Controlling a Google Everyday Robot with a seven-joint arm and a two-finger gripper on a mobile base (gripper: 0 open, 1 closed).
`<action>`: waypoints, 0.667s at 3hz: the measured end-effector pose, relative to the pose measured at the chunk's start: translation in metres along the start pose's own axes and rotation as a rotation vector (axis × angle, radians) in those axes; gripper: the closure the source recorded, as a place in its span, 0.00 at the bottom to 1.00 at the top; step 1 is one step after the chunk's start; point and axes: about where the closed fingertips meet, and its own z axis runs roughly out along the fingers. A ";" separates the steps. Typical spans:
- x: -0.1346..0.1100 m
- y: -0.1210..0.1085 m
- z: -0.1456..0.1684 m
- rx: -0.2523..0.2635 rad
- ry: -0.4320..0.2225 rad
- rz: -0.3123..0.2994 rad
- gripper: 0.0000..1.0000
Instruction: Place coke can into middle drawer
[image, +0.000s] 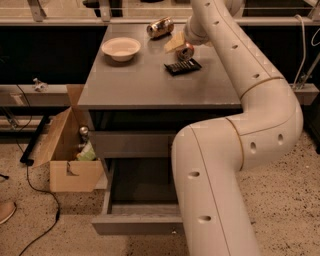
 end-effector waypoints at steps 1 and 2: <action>-0.005 0.005 0.009 0.018 -0.011 0.026 0.00; -0.008 0.012 0.015 0.024 -0.011 0.026 0.02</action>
Offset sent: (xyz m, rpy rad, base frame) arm 0.0435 0.0118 0.0168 -0.0046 -0.0280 -0.0493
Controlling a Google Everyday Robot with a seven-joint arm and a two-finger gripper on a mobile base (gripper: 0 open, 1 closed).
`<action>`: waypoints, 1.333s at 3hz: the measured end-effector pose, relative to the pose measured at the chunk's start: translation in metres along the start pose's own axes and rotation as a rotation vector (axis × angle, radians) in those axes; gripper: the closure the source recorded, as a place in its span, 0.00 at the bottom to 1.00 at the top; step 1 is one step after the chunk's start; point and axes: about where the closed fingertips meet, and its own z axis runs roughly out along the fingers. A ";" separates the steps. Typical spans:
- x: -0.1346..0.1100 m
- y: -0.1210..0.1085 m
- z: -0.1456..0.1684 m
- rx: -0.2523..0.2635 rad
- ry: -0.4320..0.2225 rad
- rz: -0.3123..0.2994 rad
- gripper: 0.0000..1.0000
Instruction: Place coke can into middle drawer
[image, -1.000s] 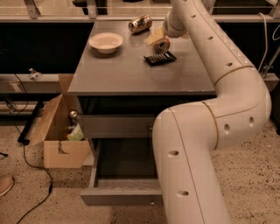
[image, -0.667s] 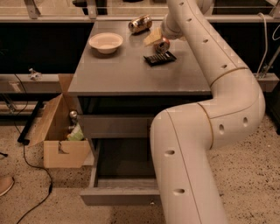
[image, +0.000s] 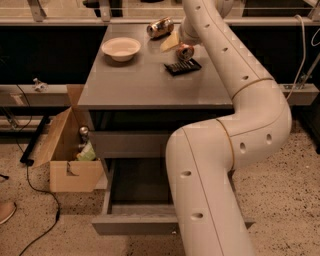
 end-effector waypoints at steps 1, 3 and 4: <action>0.002 0.008 0.006 -0.015 0.006 -0.005 0.32; 0.004 0.015 0.011 -0.039 0.011 -0.021 0.79; -0.010 0.005 -0.006 -0.089 -0.062 -0.036 1.00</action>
Offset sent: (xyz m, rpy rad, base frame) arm 0.0284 0.0097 0.0080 0.0171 0.0097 0.0358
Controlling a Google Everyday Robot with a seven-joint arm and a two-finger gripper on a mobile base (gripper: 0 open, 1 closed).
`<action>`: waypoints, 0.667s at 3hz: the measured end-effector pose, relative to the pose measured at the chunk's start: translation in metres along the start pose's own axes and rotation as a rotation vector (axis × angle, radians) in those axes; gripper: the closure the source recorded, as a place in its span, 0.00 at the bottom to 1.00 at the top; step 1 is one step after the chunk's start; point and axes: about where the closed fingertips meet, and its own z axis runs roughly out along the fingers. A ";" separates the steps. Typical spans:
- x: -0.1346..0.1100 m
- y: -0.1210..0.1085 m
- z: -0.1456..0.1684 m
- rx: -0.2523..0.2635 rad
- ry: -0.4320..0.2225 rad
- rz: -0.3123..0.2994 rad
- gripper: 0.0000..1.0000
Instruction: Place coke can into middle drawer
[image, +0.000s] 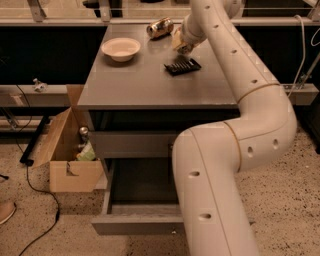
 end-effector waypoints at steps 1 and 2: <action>-0.023 -0.025 -0.041 -0.118 -0.171 -0.041 1.00; -0.028 -0.044 -0.085 -0.255 -0.308 -0.077 1.00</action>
Offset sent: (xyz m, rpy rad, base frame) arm -0.1323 -0.0839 0.1058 0.3075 -0.4783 0.5127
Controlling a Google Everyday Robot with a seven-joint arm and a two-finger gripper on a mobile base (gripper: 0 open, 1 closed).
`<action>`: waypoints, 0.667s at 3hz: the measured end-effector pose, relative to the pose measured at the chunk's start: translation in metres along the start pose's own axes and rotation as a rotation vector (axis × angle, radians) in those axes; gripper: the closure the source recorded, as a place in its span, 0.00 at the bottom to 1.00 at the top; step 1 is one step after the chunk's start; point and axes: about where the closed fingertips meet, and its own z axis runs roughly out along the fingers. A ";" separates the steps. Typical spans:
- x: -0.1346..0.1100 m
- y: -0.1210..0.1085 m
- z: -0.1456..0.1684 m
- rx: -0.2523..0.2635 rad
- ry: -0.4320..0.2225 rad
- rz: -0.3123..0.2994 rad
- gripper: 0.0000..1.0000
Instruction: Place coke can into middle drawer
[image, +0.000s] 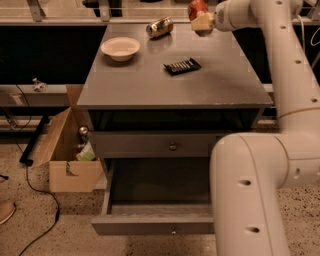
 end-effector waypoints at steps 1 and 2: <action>-0.002 0.011 -0.033 -0.116 -0.044 -0.099 1.00; 0.002 0.024 -0.049 -0.156 -0.010 -0.185 1.00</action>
Offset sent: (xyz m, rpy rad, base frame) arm -0.1568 0.0279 -0.0142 -0.1869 -0.0674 0.2721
